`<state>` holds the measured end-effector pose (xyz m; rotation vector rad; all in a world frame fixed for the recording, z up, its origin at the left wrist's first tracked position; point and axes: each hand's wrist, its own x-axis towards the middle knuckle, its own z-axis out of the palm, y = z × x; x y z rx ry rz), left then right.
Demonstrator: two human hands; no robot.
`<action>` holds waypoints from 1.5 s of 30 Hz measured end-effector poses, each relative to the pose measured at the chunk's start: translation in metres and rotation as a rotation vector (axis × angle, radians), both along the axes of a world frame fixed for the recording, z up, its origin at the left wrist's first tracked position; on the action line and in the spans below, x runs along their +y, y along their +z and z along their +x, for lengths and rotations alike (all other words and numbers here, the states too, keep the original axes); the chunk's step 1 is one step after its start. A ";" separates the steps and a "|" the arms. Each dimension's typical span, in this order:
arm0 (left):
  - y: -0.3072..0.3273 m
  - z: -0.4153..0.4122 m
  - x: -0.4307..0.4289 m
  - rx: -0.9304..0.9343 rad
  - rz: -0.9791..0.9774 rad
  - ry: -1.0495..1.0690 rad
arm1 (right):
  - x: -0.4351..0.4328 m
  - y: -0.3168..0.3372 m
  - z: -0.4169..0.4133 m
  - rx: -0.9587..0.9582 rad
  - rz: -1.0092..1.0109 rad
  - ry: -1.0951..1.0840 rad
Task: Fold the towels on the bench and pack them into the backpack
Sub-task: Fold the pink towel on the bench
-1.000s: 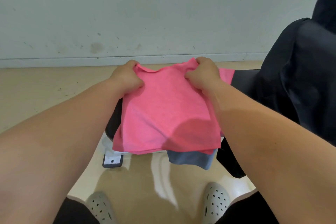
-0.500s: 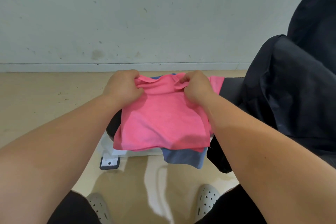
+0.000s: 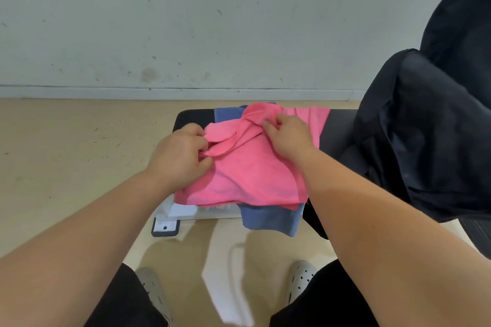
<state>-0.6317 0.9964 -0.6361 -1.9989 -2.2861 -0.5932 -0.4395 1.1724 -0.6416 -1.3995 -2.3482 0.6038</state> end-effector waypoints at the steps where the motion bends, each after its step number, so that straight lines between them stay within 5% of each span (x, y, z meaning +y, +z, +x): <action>1: -0.004 0.001 0.001 0.000 -0.012 0.008 | 0.002 0.001 -0.003 0.014 -0.024 -0.010; 8: -0.002 0.001 0.015 -0.066 0.059 0.013 | 0.025 0.012 -0.012 0.328 -0.203 -0.013; 12: 0.002 -0.004 0.019 -0.077 0.079 0.019 | 0.034 0.015 -0.017 0.289 -0.265 -0.060; 22: 0.028 -0.009 0.012 -0.242 0.269 0.182 | 0.019 0.036 -0.009 0.404 0.047 -0.133; 31: 0.086 -0.008 -0.032 -0.449 0.443 0.307 | -0.044 0.100 0.048 0.810 -0.114 -0.056; 38: 0.139 -0.006 -0.071 -0.744 0.619 0.189 | -0.096 0.163 0.088 1.077 -0.322 0.058; 45: 0.133 -0.001 -0.095 -0.771 0.469 0.151 | -0.117 0.152 0.106 1.002 -0.469 -0.025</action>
